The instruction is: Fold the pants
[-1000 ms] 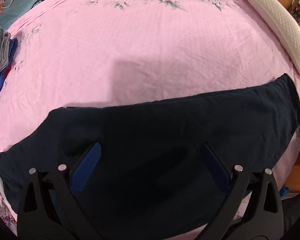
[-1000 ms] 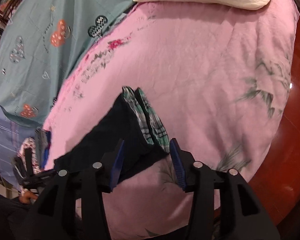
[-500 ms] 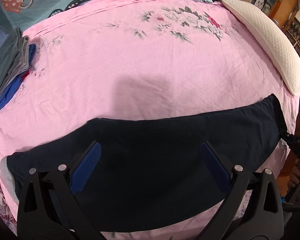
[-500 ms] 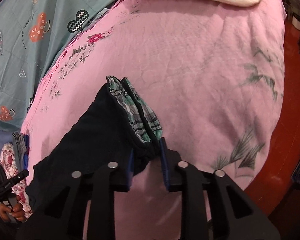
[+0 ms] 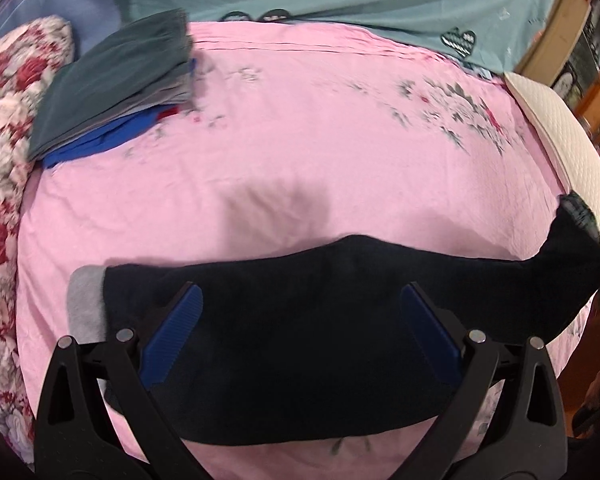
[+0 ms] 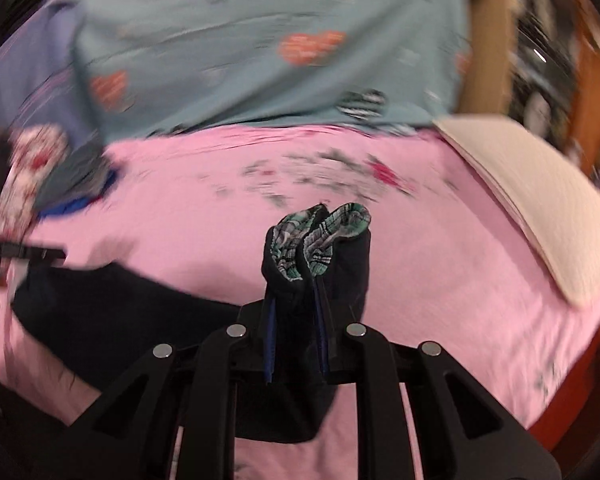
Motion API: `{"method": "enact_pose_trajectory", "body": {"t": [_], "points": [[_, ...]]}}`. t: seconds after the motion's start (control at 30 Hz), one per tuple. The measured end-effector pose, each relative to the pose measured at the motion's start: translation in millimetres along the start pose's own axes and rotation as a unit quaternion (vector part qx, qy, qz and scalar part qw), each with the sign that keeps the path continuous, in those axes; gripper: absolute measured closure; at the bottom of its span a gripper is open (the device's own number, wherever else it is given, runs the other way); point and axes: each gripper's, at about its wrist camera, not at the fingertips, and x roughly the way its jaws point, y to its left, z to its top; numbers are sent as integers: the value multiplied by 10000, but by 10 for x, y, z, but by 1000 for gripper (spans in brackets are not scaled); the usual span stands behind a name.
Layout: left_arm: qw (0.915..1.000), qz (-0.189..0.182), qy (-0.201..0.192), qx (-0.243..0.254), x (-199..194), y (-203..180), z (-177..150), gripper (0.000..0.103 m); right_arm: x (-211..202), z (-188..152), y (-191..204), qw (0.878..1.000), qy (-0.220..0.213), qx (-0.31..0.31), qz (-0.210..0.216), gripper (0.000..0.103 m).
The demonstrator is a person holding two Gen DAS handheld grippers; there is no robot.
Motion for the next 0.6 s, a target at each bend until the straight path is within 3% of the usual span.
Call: {"method": "enact_pose_trajectory", "body": {"t": [0.13,0.27,0.6], "points": [[9998,48,9,-212,-67,283,-159,2,227,-178,593,9949,369,-783,522,87],[9995,83,35,-312,-86,444,-264,2,342,-362,921,9860,685,-1256,858,86],[9995,-172,83,-234,-49,381,-319,2,605,-605,1164,9746,1279,-1475,1100,86]]}}
